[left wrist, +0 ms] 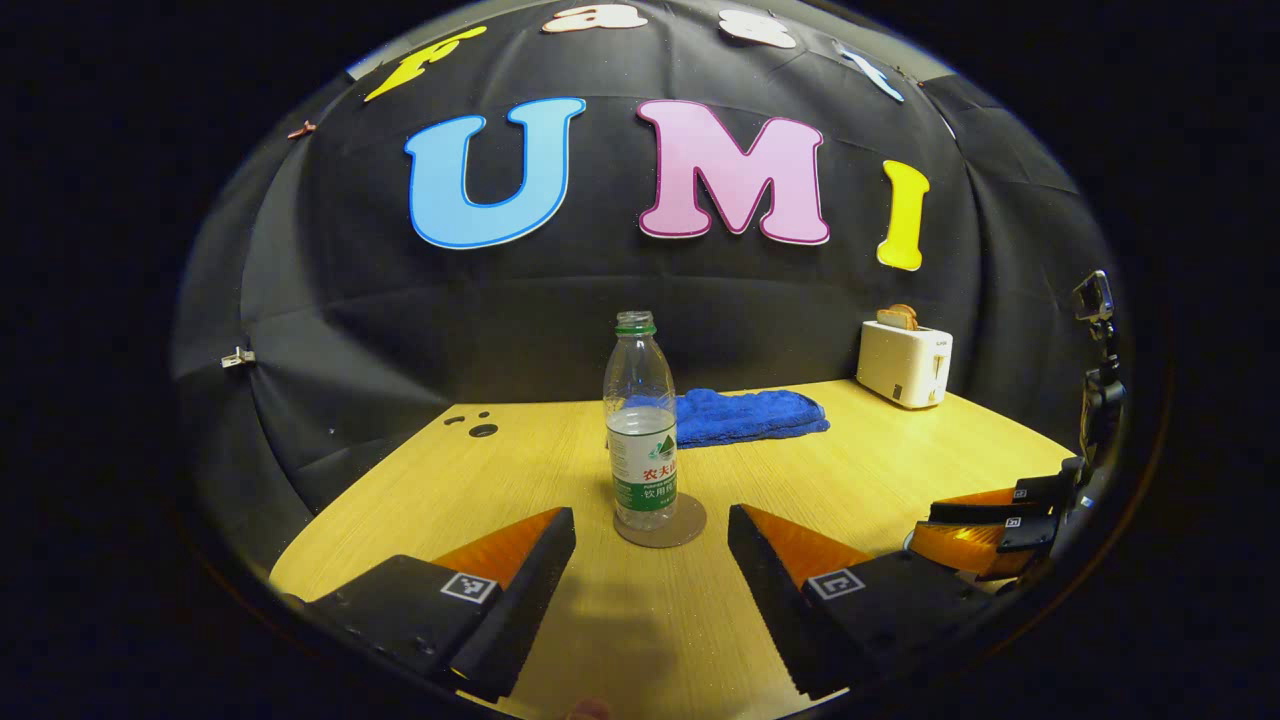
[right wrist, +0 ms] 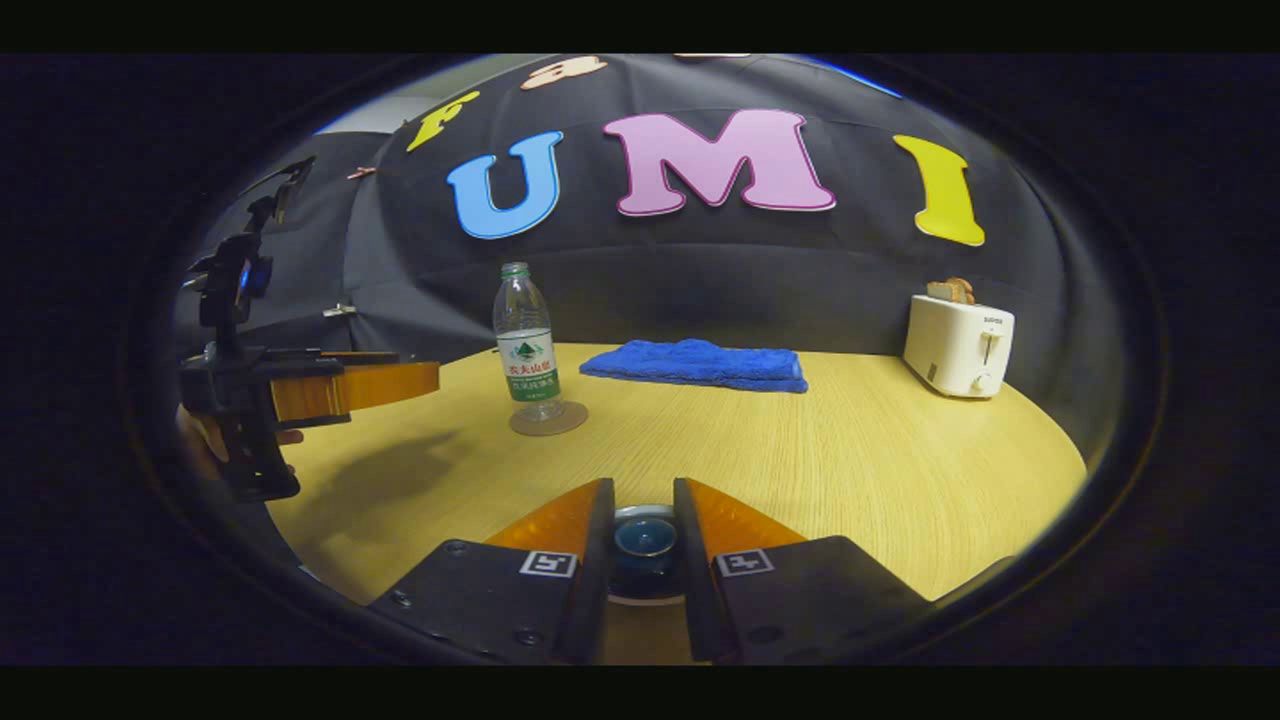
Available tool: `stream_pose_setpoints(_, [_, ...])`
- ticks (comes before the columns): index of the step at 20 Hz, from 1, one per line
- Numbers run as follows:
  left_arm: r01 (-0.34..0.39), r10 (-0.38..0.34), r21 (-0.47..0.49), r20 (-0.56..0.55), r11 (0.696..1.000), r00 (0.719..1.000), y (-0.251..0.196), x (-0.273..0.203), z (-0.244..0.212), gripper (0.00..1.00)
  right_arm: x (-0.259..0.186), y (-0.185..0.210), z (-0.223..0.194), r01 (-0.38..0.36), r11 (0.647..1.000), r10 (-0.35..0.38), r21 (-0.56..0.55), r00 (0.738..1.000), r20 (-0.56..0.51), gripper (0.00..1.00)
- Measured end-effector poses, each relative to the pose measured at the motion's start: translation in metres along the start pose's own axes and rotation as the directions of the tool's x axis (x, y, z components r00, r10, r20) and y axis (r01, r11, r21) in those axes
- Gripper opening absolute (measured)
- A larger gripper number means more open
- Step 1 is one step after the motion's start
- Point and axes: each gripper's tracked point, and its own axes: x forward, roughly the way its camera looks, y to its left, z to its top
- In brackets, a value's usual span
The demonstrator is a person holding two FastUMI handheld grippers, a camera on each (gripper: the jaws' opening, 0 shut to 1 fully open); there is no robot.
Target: Open the teacup lid with one hand, grasp the water bottle and pour water into the teacup with the other hand; after pouring, place the water bottle on the coaster and then close the teacup lid.
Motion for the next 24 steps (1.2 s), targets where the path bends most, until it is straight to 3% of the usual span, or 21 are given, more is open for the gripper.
stream_pose_setpoints(1, [-0.005, 0.005, -0.002, -0.003, 1.0, 1.0, 0.001, -0.002, 0.001, 0.97, -0.001, 0.0, 0.002, 0.002, 1.0, -0.002, 0.009, 1.0, 0.0, 0.36])
stream_pose_setpoints(3, [-0.021, 0.021, -0.002, -0.012, 1.0, 1.0, 0.003, -0.006, 0.005, 0.97, -0.005, -0.002, 0.017, 0.007, 1.0, -0.007, 0.03, 1.0, 0.011, 0.43])
stream_pose_setpoints(6, [-0.039, 0.039, -0.01, -0.002, 0.999, 0.999, 0.004, -0.016, 0.016, 0.97, -0.021, -0.009, 0.056, 0.025, 0.999, -0.027, 0.028, 0.998, 0.05, 0.8])
stream_pose_setpoints(7, [-0.041, 0.041, -0.015, 0.004, 0.999, 0.999, 0.003, -0.018, 0.022, 0.97, -0.027, -0.013, 0.07, 0.034, 0.999, -0.036, 0.022, 0.998, 0.06, 0.8])
stream_pose_setpoints(8, [-0.043, 0.044, -0.019, 0.013, 0.999, 0.999, 0.002, -0.019, 0.026, 0.97, -0.034, -0.016, 0.083, 0.04, 0.999, -0.041, 0.016, 0.997, 0.069, 0.96])
stream_pose_setpoints(11, [-0.064, 0.068, -0.069, 0.044, 0.996, 0.997, -0.004, -0.023, 0.045, 0.97, -0.058, -0.025, 0.119, 0.061, 0.998, -0.061, 0.003, 0.994, 0.086, 0.92])
stream_pose_setpoints(12, [-0.062, 0.068, -0.098, 0.061, 0.993, 0.996, -0.009, -0.025, 0.054, 0.97, -0.068, -0.03, 0.133, 0.075, 0.997, -0.074, -0.007, 0.992, 0.098, 0.99])
stream_pose_setpoints(13, [-0.069, 0.079, -0.12, 0.078, 0.99, 0.994, -0.012, -0.026, 0.062, 0.97, -0.077, -0.032, 0.145, 0.085, 0.996, -0.082, -0.016, 0.99, 0.113, 0.92])
stream_pose_setpoints(14, [-0.088, 0.101, -0.138, 0.093, 0.987, 0.99, -0.012, -0.027, 0.069, 0.97, -0.085, -0.035, 0.158, 0.1, 0.995, -0.096, -0.027, 0.987, 0.126, 0.99])
stream_pose_setpoints(16, [-0.099, 0.12, -0.19, 0.103, 0.977, 0.987, -0.019, -0.027, 0.071, 0.98, -0.101, -0.038, 0.179, 0.113, 0.993, -0.106, -0.04, 0.983, 0.151, 0.99])
stream_pose_setpoints(19, [-0.031, 0.049, -0.232, 0.073, 0.972, 0.996, -0.049, -0.044, 0.069, 0.95, -0.124, -0.037, 0.206, 0.131, 0.991, -0.124, -0.029, 0.976, 0.182, 0.99])
stream_pose_setpoints(24, [-0.044, 0.057, -0.159, 0.078, 0.986, 0.995, -0.052, -0.084, 0.07, 0.95, -0.166, -0.026, 0.217, 0.154, 0.987, -0.142, -0.052, 0.972, 0.187, 0.99])
